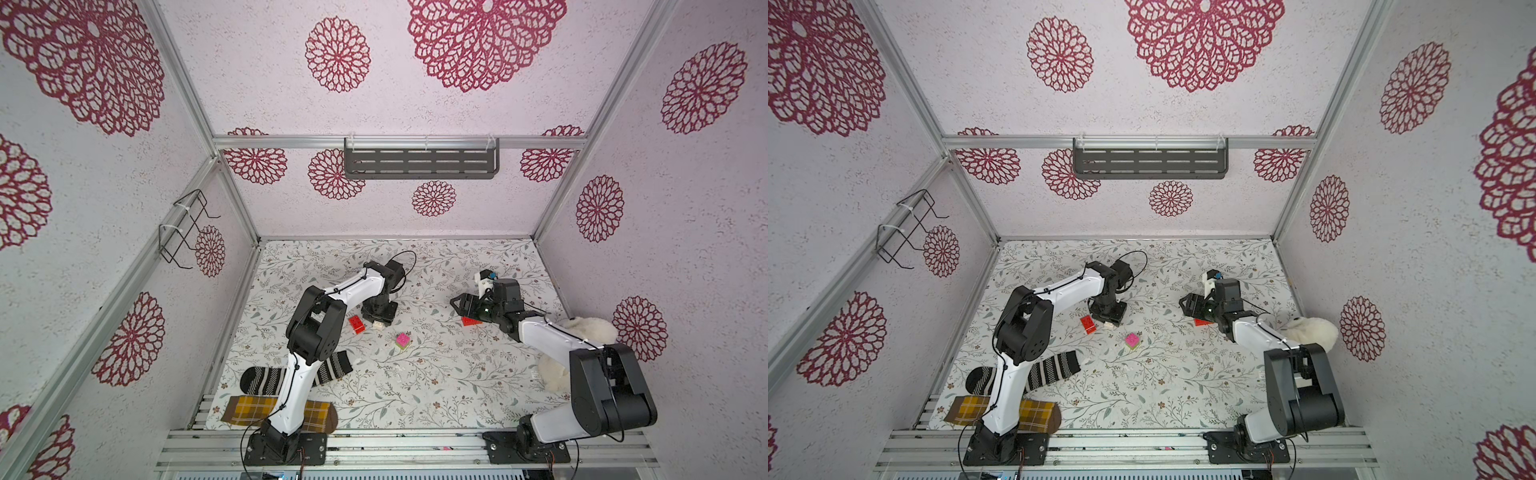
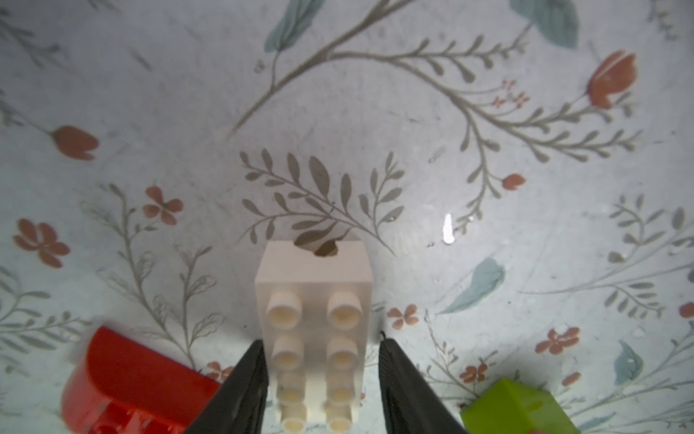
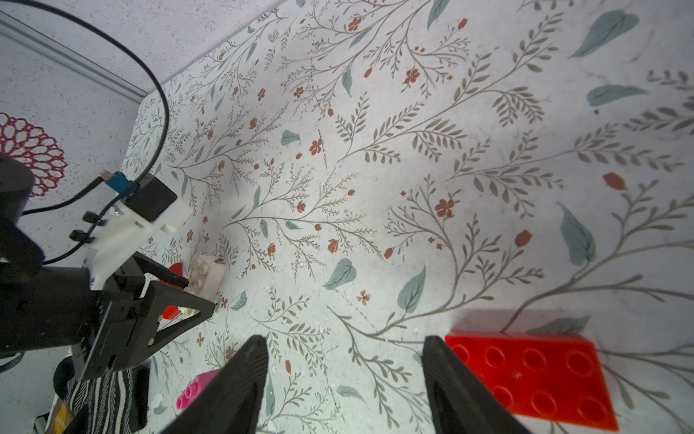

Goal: Assemble an ice cream with lego
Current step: Pick up the lego brick from the center of the board.

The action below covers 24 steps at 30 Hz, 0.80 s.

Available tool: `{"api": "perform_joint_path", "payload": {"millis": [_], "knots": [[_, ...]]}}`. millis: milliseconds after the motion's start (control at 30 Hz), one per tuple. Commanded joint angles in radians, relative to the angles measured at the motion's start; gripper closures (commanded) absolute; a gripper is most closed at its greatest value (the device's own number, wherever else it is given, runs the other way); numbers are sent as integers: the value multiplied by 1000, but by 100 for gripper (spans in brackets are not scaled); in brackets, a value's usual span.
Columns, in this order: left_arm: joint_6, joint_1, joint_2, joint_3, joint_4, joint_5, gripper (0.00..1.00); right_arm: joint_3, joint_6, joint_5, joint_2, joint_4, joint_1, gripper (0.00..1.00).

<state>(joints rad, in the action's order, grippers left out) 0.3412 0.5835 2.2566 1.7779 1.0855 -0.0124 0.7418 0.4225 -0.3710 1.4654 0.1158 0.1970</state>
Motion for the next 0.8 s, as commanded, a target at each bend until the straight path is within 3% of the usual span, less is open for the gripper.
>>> {"api": "perform_joint_path", "payload": {"millis": [0,267,433,633,767], "knots": [[-7,1,15,7,-6,6,53,-6,12,-14,-6,24,-4,31],[-11,0,-13,11,-7,-10,76,-7,11,-18,-8,24,-5,32],[-56,18,-82,-16,-31,-14,100,-7,12,-20,-7,25,-5,33],[-229,136,-229,-75,-44,15,100,-6,15,-29,12,34,-5,34],[-279,190,-327,-150,-81,68,100,-4,15,-36,17,31,-5,35]]}}
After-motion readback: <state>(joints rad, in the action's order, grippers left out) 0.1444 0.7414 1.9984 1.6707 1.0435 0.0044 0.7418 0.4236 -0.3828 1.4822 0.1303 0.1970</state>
